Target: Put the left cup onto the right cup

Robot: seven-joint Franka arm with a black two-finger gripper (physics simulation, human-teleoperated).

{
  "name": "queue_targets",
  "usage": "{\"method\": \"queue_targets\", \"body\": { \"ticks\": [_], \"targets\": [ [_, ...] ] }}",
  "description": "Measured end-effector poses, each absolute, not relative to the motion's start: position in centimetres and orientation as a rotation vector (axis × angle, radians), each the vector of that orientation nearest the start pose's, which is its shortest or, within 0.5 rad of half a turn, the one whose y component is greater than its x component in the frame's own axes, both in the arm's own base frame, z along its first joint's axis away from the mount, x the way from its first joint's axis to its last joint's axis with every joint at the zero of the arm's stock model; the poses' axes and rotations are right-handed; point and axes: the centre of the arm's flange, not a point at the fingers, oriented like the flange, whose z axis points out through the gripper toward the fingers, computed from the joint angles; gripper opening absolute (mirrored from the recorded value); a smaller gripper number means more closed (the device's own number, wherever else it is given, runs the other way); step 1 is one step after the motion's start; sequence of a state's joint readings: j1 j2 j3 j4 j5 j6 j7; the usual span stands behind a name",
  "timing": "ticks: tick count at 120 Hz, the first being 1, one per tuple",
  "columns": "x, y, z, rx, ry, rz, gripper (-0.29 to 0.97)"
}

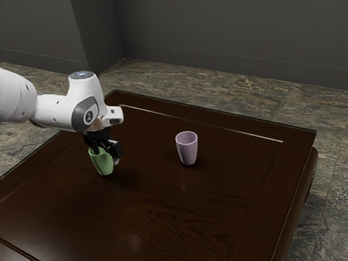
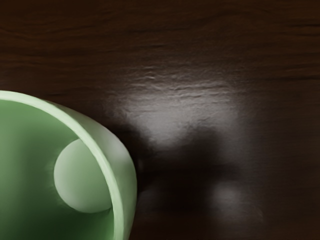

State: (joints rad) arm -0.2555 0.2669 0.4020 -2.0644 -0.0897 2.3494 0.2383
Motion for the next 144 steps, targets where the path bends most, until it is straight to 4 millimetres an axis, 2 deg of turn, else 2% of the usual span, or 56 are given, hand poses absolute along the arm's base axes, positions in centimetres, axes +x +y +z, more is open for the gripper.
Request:
{"method": "queue_targets", "body": {
  "ticks": [22,40,70,82,100,120,144],
  "targets": [
    [58.7,7.7,30.6,-3.088,0.072,-0.043,0.66],
    [59.9,7.4,30.7,-3.072,0.09,-0.07,0.66],
    [60.0,7.7,30.6,-3.065,0.092,-0.075,0.64],
    [59.8,8.0,30.4,-3.067,0.082,-0.07,0.55],
    [59.5,8.8,30.0,-3.068,0.06,-0.049,0.29],
    [59.1,9.3,29.6,-3.069,0.046,-0.029,0.1],
    [59.0,9.3,29.5,-3.07,0.042,-0.026,-0.04]
  ]
}}
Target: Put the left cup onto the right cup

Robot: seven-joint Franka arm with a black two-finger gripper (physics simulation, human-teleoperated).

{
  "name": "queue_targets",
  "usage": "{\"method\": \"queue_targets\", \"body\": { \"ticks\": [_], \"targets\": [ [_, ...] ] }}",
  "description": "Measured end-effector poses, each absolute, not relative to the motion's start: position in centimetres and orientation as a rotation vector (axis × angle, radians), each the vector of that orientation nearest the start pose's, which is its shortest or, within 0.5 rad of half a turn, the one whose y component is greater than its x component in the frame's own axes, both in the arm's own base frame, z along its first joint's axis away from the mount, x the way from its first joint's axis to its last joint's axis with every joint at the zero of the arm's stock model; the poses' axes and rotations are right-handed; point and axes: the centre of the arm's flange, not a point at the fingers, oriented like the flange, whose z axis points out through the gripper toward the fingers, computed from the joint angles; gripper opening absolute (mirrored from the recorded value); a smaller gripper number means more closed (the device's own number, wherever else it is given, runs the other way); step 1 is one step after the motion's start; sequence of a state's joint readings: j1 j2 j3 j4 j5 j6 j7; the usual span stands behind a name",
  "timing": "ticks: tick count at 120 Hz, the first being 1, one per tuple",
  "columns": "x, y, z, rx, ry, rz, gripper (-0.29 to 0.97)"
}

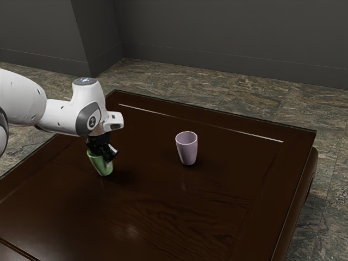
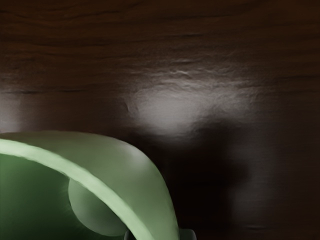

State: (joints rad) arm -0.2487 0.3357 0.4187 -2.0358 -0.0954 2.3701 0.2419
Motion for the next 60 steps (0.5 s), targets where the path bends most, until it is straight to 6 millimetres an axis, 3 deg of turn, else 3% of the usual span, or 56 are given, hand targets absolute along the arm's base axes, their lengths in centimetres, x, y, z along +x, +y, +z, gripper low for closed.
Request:
{"method": "queue_targets", "body": {
  "ticks": [36,60],
  "targets": [
    [58.9,9.5,29.6,-3.067,0.028,-0.022,-0.09],
    [59.0,8.9,30.7,-3.067,0.04,-0.03,-0.1]
  ]
}}
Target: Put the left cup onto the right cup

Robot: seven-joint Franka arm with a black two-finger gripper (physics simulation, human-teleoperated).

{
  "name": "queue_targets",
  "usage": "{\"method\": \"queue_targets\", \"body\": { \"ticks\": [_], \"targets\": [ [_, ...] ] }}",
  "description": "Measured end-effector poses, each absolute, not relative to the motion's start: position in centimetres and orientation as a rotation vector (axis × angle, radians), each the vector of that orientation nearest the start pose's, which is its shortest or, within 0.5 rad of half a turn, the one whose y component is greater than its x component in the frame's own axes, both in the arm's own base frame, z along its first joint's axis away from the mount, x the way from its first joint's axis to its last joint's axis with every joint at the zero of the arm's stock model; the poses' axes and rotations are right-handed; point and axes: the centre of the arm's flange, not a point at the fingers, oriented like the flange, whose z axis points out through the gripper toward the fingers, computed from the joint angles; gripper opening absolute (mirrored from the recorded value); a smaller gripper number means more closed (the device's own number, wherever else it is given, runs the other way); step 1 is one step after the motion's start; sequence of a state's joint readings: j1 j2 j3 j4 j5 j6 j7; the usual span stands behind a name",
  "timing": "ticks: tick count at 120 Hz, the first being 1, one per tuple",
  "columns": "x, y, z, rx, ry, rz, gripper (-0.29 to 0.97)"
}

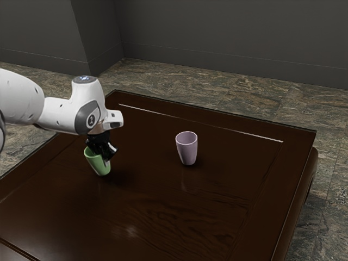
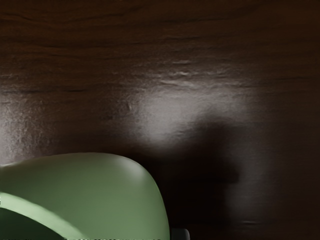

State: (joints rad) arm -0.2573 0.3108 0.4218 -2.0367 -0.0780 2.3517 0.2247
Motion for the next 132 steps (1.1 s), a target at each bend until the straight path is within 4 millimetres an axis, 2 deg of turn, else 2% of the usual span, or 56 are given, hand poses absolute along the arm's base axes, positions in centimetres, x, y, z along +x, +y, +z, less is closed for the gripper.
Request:
{"method": "queue_targets", "body": {
  "ticks": [14,28,40,49,64,84,94,103,116,132],
  "targets": [
    [59.0,8.0,32.1,-3.07,0.067,-0.034,-0.1],
    [60.2,5.3,35.2,-3.072,0.135,-0.072,-0.1],
    [62.2,1.5,39.2,-3.058,0.232,-0.108,-0.1],
    [63.5,-2.1,41.9,-3.041,0.321,-0.117,-0.1],
    [65.7,-7.5,44.5,-3.006,0.43,-0.123,-0.1],
    [68.7,-13.0,45.4,-2.975,0.519,-0.109,-0.1],
    [69.8,-16.0,44.5,-2.962,0.57,-0.08,-0.1],
    [70.6,-18.1,42.7,-2.95,0.599,-0.036,-0.1],
    [71.4,-19.4,40.8,-2.945,0.609,0.015,-0.1],
    [72.3,-19.8,41.6,-2.942,0.602,0.008,-0.1]
  ]
}}
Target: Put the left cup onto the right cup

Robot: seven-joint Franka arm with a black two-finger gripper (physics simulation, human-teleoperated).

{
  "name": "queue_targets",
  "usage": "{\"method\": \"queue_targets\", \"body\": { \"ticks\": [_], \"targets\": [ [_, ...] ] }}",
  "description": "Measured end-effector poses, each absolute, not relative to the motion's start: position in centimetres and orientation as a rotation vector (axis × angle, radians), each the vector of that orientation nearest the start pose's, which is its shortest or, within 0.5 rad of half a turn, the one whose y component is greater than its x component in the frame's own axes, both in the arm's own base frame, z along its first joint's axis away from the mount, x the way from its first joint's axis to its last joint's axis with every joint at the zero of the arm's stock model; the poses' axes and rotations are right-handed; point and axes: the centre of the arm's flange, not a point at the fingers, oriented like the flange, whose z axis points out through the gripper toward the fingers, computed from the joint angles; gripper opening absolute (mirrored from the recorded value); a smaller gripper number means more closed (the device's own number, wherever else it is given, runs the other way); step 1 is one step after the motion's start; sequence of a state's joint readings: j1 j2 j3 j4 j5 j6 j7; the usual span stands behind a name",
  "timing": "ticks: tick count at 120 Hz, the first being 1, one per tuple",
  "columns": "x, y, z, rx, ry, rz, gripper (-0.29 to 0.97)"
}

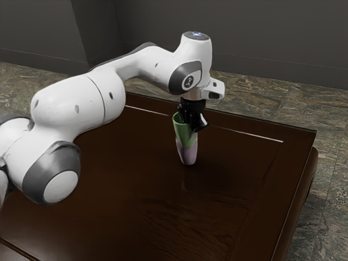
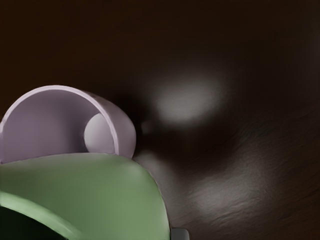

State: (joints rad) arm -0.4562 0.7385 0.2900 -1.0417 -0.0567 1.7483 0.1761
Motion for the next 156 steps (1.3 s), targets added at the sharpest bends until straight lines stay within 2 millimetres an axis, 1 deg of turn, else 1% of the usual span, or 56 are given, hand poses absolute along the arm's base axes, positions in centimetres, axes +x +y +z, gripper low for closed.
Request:
{"method": "queue_targets", "body": {
  "ticks": [26,36,52,68,84,109,122,132,156],
  "targets": [
    [72.6,-18.8,42.8,-2.935,0.572,0.018,-0.1],
    [72.8,-18.1,42.1,-2.933,0.556,0.042,-0.1],
    [73.7,-17.5,41.0,-2.937,0.539,0.054,-0.1],
    [74.3,-18.0,40.7,-2.935,0.55,0.045,-0.1],
    [74.6,-18.7,40.9,-2.931,0.563,0.029,-0.1],
    [75.2,-18.0,40.1,-2.928,0.551,0.035,-0.1],
    [75.6,-17.7,40.1,-2.927,0.545,0.019,-0.1],
    [75.9,-17.8,40.4,-2.924,0.548,0.0,-0.1],
    [76.0,-18.2,40.4,-2.92,0.559,-0.012,-0.1]
  ]
}}
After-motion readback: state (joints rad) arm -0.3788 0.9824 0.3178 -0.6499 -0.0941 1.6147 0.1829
